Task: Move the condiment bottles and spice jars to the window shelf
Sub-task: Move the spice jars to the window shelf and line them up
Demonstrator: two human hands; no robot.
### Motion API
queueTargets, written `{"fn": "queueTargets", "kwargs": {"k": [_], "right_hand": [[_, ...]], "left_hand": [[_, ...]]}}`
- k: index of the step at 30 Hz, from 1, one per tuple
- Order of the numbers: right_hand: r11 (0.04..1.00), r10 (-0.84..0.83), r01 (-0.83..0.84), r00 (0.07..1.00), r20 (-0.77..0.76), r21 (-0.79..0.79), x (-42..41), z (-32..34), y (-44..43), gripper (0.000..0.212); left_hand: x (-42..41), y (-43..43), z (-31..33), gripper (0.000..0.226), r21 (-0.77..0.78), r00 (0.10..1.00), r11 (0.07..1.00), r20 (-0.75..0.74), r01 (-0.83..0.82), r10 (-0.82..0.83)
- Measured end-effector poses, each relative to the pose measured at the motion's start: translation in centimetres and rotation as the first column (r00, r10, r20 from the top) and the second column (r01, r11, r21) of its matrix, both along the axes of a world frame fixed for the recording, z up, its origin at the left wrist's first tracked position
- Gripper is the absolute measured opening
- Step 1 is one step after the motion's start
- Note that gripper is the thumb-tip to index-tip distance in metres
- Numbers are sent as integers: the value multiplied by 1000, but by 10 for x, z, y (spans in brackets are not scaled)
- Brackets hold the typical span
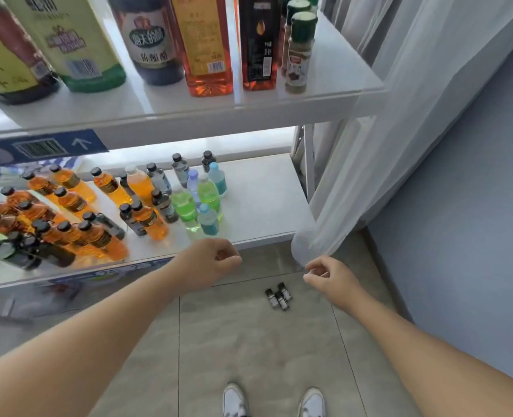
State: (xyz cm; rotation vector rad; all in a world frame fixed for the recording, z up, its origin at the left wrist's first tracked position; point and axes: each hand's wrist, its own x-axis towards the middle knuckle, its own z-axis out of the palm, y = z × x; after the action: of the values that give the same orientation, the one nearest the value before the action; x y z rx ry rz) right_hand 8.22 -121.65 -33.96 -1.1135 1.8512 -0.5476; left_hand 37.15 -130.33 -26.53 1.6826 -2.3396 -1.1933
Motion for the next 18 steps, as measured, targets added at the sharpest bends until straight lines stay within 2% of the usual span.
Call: {"fn": "queueTargets", "kwargs": {"k": [7,18], "right_hand": [[994,87,-81,994,-73,72,-9,-102,-12,20],[975,168,-139,971,-169,174,-34,-384,-41,32]], "left_hand": [[-16,-10,-110,19,90,999,996,38,-12,9],[-48,-34,-392,32,164,988,986,144,24,-48]]}}
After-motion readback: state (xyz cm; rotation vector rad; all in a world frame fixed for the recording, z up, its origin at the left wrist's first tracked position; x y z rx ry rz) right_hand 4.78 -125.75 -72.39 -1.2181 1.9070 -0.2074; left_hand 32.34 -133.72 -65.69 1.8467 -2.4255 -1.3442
